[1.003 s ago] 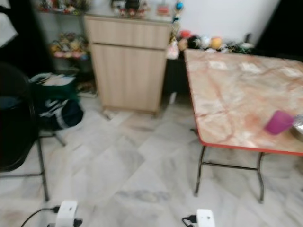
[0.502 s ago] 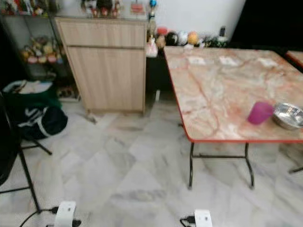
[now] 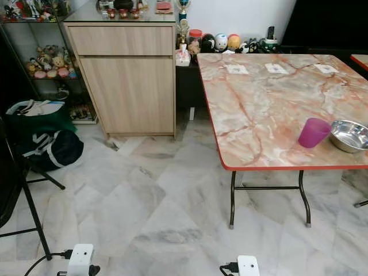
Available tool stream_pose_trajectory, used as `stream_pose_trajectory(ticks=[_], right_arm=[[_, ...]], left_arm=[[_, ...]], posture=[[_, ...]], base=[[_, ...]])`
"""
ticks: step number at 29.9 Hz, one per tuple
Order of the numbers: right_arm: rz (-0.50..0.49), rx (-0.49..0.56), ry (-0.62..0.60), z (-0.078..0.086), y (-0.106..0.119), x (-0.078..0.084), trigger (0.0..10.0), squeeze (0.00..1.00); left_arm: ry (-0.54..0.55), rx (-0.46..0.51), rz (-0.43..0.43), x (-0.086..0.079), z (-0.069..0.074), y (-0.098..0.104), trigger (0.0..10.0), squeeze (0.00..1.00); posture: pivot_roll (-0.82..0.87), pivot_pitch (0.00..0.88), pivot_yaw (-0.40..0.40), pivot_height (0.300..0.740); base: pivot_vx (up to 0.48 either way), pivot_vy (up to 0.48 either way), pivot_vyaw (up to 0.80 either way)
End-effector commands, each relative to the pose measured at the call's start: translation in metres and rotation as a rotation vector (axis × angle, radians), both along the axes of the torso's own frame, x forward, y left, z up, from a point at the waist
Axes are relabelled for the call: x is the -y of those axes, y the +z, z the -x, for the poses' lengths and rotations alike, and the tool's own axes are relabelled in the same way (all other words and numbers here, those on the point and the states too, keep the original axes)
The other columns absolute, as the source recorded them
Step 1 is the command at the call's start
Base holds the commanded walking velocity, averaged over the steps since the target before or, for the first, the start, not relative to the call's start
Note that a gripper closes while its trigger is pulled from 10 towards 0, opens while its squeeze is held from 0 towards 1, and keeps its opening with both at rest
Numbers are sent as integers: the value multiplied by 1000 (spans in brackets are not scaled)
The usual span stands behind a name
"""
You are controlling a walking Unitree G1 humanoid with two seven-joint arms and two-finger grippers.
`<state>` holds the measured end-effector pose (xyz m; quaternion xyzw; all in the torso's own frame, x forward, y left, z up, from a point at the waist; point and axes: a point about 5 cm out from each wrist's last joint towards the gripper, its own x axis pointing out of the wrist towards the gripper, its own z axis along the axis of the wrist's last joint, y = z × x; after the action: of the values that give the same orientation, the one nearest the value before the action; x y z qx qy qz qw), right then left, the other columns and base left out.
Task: Setting the table
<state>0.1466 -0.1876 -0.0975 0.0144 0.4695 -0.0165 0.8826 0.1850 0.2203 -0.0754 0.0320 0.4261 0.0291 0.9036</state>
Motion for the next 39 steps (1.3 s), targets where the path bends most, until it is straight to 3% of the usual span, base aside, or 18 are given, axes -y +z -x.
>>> stream_pose_trajectory(ticks=[1, 8, 29, 39], right_arm=[[-72, 74, -182, -60, 25, -2, 10000, 0], [-70, 82, -176, -61, 25, -1, 10000, 0], [-64, 111, -146, -64, 28, -2, 10000, 0], [-73, 103, -159, -64, 27, -2, 10000, 0]], left_arm=[[-119, 14, -75, -11, -35, 21, 10000, 0], [-117, 8, -76, -11, -32, 19, 10000, 0], [-125, 6, -72, -9, -33, 19, 10000, 0], [-123, 5, -70, -9, -32, 19, 10000, 0]], posture=[[104, 0, 21, 740], [102, 0, 18, 740], [100, 0, 24, 740], [97, 0, 22, 740]], base=[[0, -352, -706], [0, -378, -669], [0, -409, 0], [0, -407, 461]])
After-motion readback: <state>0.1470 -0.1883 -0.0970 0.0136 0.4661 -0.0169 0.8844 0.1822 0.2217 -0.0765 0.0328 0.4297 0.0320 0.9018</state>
